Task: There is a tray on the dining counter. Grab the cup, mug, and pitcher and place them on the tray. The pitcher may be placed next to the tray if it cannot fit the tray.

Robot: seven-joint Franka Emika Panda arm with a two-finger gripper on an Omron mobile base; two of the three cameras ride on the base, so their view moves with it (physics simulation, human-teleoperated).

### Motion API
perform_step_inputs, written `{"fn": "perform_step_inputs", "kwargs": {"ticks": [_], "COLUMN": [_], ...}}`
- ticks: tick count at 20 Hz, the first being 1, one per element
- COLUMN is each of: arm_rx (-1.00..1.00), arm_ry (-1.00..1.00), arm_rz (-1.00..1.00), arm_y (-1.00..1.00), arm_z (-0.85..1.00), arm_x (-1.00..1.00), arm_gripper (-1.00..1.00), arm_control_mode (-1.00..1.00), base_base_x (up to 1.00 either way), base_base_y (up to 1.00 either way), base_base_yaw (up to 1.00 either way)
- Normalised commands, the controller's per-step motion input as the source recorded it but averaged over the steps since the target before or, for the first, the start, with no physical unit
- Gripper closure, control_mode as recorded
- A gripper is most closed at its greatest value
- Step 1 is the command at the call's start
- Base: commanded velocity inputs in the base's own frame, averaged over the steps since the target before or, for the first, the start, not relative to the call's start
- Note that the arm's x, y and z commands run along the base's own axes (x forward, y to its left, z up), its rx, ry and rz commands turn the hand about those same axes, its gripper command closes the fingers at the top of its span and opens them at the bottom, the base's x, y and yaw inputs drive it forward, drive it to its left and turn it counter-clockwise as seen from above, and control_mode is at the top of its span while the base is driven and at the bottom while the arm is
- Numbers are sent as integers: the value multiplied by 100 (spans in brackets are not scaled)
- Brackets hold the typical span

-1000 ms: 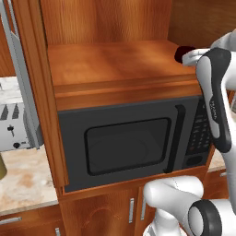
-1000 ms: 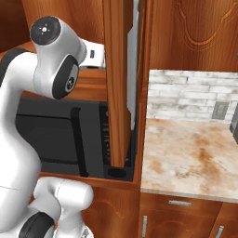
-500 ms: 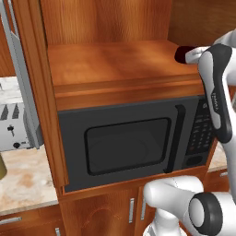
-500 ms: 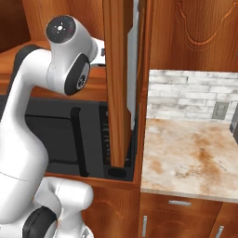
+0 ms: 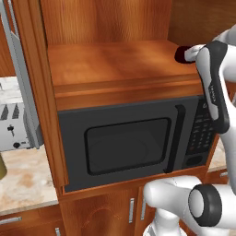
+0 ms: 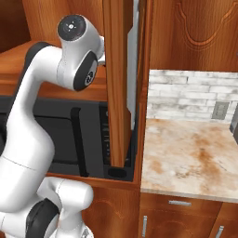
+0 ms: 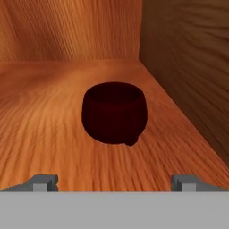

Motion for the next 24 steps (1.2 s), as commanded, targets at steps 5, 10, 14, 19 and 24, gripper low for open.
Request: {"fn": "perform_step_inputs", "kwargs": {"ticks": [5, 10, 14, 19, 24], "arm_rx": [0, 0, 0, 0, 0], "arm_ry": [0, 0, 0, 0, 0], "arm_rz": [0, 0, 0, 0, 0], "arm_y": [-6, -1, 0, 0, 0], "arm_z": [0, 0, 0, 0, 0], "arm_x": [16, 22, 23, 23, 19], "arm_gripper": [-100, -100, -100, -100, -100], "arm_control_mode": [-100, -100, -100, -100, -100], "base_base_x": [0, 0, 0, 0, 0], "base_base_y": [0, 0, 0, 0, 0], "base_base_yaw": [0, 0, 0, 0, 0]}}
